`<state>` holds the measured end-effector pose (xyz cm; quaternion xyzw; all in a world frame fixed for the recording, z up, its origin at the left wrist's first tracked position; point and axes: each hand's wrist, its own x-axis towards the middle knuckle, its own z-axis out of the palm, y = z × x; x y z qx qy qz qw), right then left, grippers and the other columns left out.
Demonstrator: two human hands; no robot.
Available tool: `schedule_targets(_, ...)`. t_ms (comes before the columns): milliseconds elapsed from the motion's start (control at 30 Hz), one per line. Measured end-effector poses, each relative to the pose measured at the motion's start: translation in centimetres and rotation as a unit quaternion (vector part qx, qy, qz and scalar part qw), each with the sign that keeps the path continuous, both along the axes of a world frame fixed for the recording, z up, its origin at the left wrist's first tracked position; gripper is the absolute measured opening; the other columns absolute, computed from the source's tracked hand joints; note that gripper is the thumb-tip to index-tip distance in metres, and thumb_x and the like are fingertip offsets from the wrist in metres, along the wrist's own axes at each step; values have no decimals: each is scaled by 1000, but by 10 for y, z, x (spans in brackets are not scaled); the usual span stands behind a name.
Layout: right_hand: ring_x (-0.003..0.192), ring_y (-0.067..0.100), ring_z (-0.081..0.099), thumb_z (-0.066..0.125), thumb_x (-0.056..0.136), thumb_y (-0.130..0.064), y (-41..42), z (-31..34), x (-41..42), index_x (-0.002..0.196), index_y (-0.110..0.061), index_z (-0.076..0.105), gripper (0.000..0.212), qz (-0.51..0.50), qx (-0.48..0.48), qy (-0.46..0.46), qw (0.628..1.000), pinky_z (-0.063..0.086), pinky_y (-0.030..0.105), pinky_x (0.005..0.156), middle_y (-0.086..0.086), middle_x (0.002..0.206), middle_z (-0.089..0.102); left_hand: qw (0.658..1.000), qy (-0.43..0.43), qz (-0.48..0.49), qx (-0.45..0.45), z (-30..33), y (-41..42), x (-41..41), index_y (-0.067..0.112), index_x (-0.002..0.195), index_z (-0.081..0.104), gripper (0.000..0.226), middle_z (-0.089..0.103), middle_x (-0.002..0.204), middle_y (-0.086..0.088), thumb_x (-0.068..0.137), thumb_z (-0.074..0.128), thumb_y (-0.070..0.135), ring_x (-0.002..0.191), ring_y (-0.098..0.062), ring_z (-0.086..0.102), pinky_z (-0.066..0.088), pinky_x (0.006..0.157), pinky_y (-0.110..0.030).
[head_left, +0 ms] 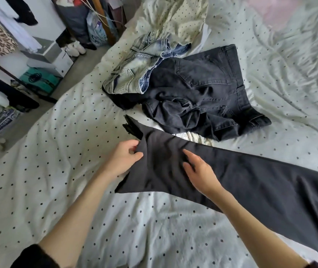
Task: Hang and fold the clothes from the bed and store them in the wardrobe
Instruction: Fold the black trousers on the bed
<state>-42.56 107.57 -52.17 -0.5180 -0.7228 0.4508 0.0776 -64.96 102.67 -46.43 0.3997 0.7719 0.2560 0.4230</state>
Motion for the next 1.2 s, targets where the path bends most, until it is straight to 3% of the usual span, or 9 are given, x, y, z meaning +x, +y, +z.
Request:
schedule_targets(167, 114, 23, 57, 39, 99, -30, 2, 8, 59, 137, -22, 46, 40, -198, -89, 47, 975, 43, 41, 102, -1, 111, 62, 985, 48, -163, 3, -27, 18, 95, 16, 117, 60, 29, 60, 97, -4, 89, 57, 10, 81, -18, 57, 48, 80, -32)
schedule_targets(367, 116, 19, 55, 39, 99, -28, -12, 1, 91, 139, -21, 42, 40, -266, -127, 87, 952, 41, 41, 104, 4, 129, 57, 975, -18, -221, -16, -75, 14, 164, 19, 142, 41, 50, 54, 117, -5, 94, 48, 5, 102, -17, 56, 42, 88, -16)
schedule_targets(467, 123, 15, 48, 40, 99, -21, -21, -1, 89, 137, -19, 46, 39, -224, -34, 26, 974, 38, 30, 104, -1, 136, 49, 986, -38, -154, 58, -81, 8, 159, 14, 137, 47, 45, 55, 118, -4, 94, 46, 0, 100, -12, 56, 42, 82, -8)
schedule_targets(567, 128, 28, 45, 53, 92, -7, -39, 0, 75, 127, -5, 57, 35, -97, 171, -51, 979, 34, 33, 107, 12, 136, 51, 987, 57, -11, 148, -88, 2, 124, 5, 126, 55, 40, 52, 114, -9, 89, 48, -8, 103, -22, 56, 46, 92, -29)
schedule_targets(633, 124, 36, 50, 64, 84, -6, -49, -7, 65, 118, -3, 64, 34, 15, 271, -94, 958, 40, 46, 104, 18, 130, 56, 989, 97, 48, 103, -96, 1, 95, 1, 127, 51, 40, 50, 117, -13, 88, 53, -6, 108, -27, 53, 43, 100, -38)
schedule_targets(700, 131, 35, 43, 63, 86, -15, -53, -14, 58, 124, -8, 60, 39, 95, 257, -155, 949, 34, 51, 108, 18, 138, 49, 995, 89, 49, 20, -102, -2, 76, 1, 128, 49, 41, 53, 113, -10, 89, 59, 4, 99, -20, 52, 43, 97, -34)
schedule_targets(833, 146, 22, -2, 34, 100, -30, -40, -31, 74, 150, -24, 19, 52, 147, 174, -267, 936, -2, 40, 118, 6, 159, 0, 998, 8, 49, -37, -112, -4, 68, 10, 132, 48, 43, 56, 112, -4, 91, 60, 14, 97, -17, 54, 41, 90, -27)
schedule_targets(1000, 147, 19, -2, 33, 100, -28, -29, -31, 88, 150, -28, 15, 53, 171, 160, -274, 933, -2, 33, 118, 3, 159, -2, 986, 166, 2, 31, -113, 6, 64, 5, 114, 65, 28, 63, 95, -15, 86, 63, 9, 97, -31, 55, 40, 94, -35)
schedule_targets(1200, 147, 17, -2, 31, 102, -30, -24, -36, 89, 150, -29, 17, 50, 159, 144, -262, 941, -1, 32, 118, 0, 159, -2, 997, 33, 16, -69, -108, 24, 67, 2, 100, 61, 18, 54, 89, -11, 89, 60, 16, 85, -23, 50, 37, 75, -28)
